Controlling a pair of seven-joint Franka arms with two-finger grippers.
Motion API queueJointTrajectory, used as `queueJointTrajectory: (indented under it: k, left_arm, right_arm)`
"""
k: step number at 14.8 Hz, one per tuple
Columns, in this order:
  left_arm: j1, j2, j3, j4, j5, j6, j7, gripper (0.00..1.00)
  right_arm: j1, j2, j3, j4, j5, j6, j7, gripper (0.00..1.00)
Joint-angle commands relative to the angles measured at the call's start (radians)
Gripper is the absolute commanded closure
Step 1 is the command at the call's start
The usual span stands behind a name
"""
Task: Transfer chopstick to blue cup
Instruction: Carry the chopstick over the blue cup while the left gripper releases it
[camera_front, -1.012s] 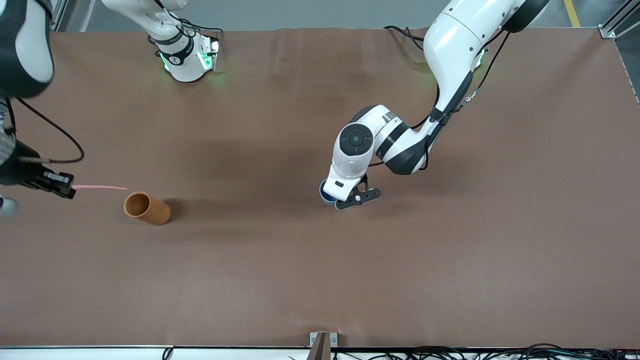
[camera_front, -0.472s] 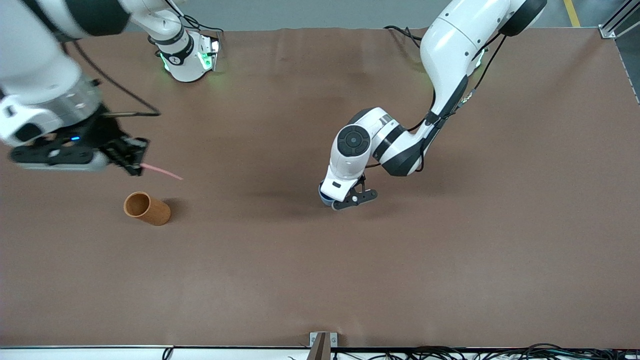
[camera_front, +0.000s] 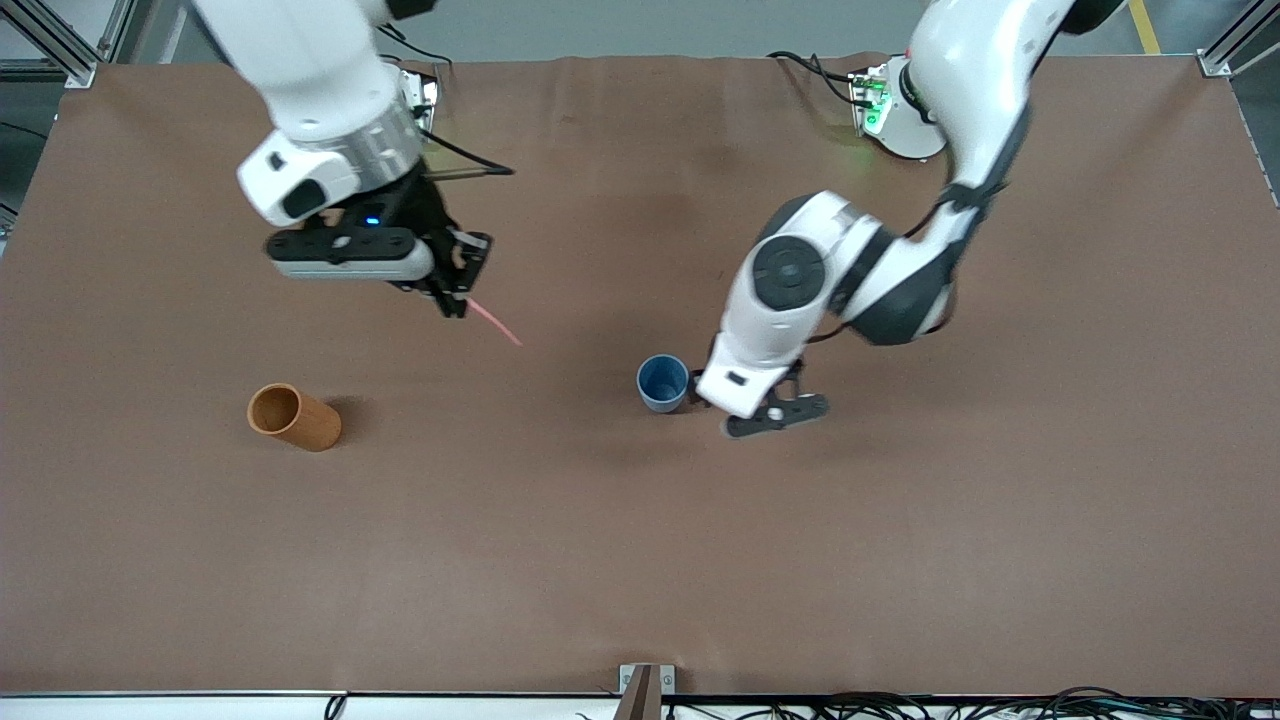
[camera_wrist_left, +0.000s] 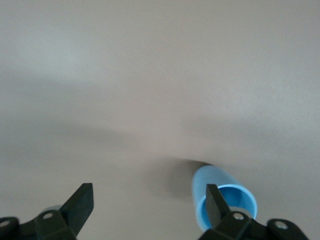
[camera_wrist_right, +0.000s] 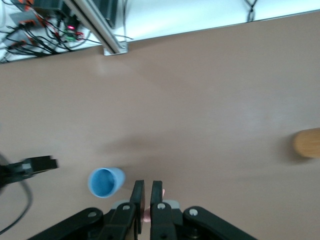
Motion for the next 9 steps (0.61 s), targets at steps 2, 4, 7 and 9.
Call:
queueJointTrajectory:
  k: [2,4,7,9]
  left_arm:
    - [0.084,-0.164,0.043,-0.031,-0.073,-0.143,0.265,0.00]
    - [0.077,-0.230,0.159,-0.031,-0.129,-0.211,0.428,0.00]
    - [0.080,-0.302,0.279,-0.033,-0.167,-0.289,0.637,0.00]
    - [0.083,-0.345,0.322,-0.033,-0.167,-0.325,0.743,0.00]
  right_arm:
    - [0.121,0.083,-0.013,-0.003,-0.017,0.137,0.162,0.99]
    - [0.166,0.127,-0.015,-0.003,-0.018,0.204,0.192,0.99]
    - [0.215,0.167,-0.015,-0.003,-0.049,0.221,0.198,0.99]
    - [0.236,0.195,-0.015,-0.003,-0.076,0.223,0.209,0.99]
